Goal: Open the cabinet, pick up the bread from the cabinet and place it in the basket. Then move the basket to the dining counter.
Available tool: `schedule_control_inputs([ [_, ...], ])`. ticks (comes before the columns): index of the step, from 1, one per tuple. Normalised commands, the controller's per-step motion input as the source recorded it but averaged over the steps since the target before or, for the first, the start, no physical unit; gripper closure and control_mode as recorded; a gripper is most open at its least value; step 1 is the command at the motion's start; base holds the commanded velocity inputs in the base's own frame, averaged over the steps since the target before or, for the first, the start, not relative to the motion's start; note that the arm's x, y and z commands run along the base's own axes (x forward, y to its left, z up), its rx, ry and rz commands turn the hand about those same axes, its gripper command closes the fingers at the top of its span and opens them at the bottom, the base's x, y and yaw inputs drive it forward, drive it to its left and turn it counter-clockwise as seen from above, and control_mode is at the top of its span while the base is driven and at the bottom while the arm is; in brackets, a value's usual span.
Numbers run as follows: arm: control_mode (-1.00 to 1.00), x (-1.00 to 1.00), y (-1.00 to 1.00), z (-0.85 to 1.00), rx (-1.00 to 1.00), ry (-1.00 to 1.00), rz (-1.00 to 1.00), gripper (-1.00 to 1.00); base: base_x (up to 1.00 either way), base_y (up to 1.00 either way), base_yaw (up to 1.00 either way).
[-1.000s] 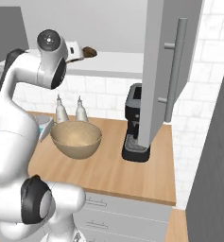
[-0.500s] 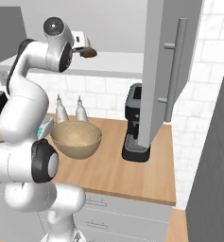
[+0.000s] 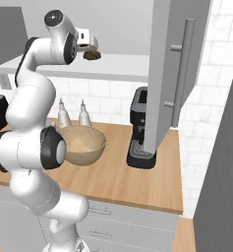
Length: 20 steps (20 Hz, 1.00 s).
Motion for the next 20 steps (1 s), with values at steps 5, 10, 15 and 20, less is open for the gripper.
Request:
schedule_control_inputs([
  [5,-1.00,0.43,0.00,-0.16,0.00,0.00,-0.16,-1.00,0.00,0.00,0.00],
  [10,-1.00,0.50,0.00,-0.13,0.01,0.00,-0.11,-1.00,0.00,0.00,0.00],
  [15,-1.00,0.50,0.00,0.00,0.10,0.06,-0.02,-1.00,0.00,0.00,0.00],
  [20,-1.00,0.51,0.00,0.00,0.10,0.10,0.00,-1.00,0.00,0.00,0.00],
])
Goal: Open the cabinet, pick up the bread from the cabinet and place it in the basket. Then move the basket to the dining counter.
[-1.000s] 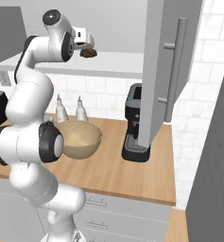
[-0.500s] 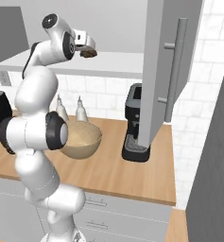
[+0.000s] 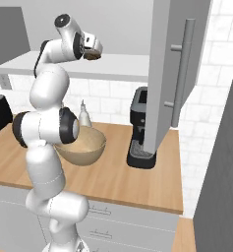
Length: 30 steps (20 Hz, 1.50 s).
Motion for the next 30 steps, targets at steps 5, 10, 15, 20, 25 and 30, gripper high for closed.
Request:
schedule_control_inputs([
  [5,-1.00,0.52,0.00,0.00,0.00,0.00,-0.01,-1.00,0.00,0.00,0.00],
  [10,-1.00,0.35,0.00,0.00,0.00,0.00,-0.01,-1.00,0.00,0.00,0.00],
  [15,-1.00,0.19,0.00,-0.06,0.00,0.00,-0.01,-1.00,0.00,0.00,0.00],
  [20,-1.00,0.00,0.00,-0.30,-0.04,0.01,-0.03,-1.00,0.00,0.00,0.00],
  [25,-1.00,0.00,0.00,-0.41,-0.10,0.00,0.00,-1.00,0.00,0.00,0.00],
  [30,-1.00,0.00,0.00,-0.25,-0.03,-0.01,0.00,-1.00,0.00,0.00,0.00],
])
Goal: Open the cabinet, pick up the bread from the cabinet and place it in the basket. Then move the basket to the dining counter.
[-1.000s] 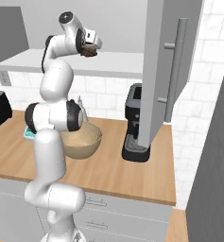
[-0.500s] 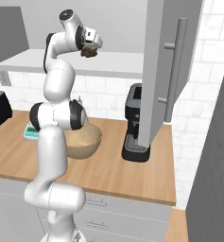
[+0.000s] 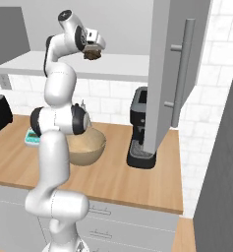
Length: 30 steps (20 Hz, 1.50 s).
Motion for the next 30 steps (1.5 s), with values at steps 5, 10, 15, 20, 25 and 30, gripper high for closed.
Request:
schedule_control_inputs([
  [5,-1.00,-0.09,0.00,-0.20,0.00,0.00,0.00,-1.00,0.00,0.00,0.00],
  [10,-1.00,-0.07,0.01,-0.31,0.00,0.00,0.00,1.00,0.00,0.00,0.00],
  [15,-1.00,-0.08,0.02,-0.35,0.00,-0.06,0.00,1.00,0.00,0.00,0.00],
  [20,-1.00,-0.06,0.33,-0.31,-0.02,-0.17,0.00,1.00,0.00,0.00,0.00],
  [25,-1.00,-0.14,0.16,-0.07,-0.04,-0.17,0.00,1.00,0.00,0.00,0.00],
  [30,-1.00,-0.90,0.15,0.14,0.06,-0.03,-0.01,1.00,0.00,0.00,0.00],
])
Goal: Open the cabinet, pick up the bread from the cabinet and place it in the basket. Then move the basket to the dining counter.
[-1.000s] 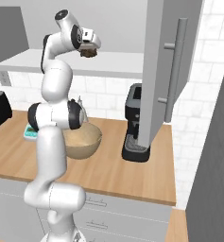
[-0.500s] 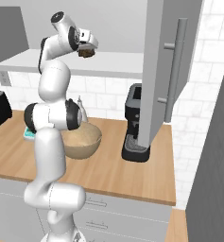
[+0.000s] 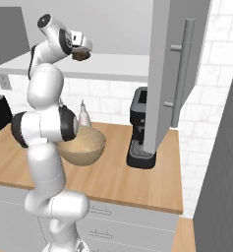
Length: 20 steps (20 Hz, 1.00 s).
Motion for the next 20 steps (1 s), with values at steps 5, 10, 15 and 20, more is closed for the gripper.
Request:
schedule_control_inputs([
  [5,-1.00,-1.00,0.00,0.29,0.21,-0.06,-0.06,1.00,0.00,0.00,0.00],
  [10,-1.00,-1.00,0.00,0.16,0.20,0.00,-0.01,1.00,0.00,0.00,0.00],
  [15,-1.00,-1.00,0.00,0.05,0.13,0.00,0.00,1.00,0.00,0.00,0.00],
  [20,-1.00,-1.00,0.00,0.02,0.01,0.05,0.01,1.00,0.00,0.00,0.00],
])
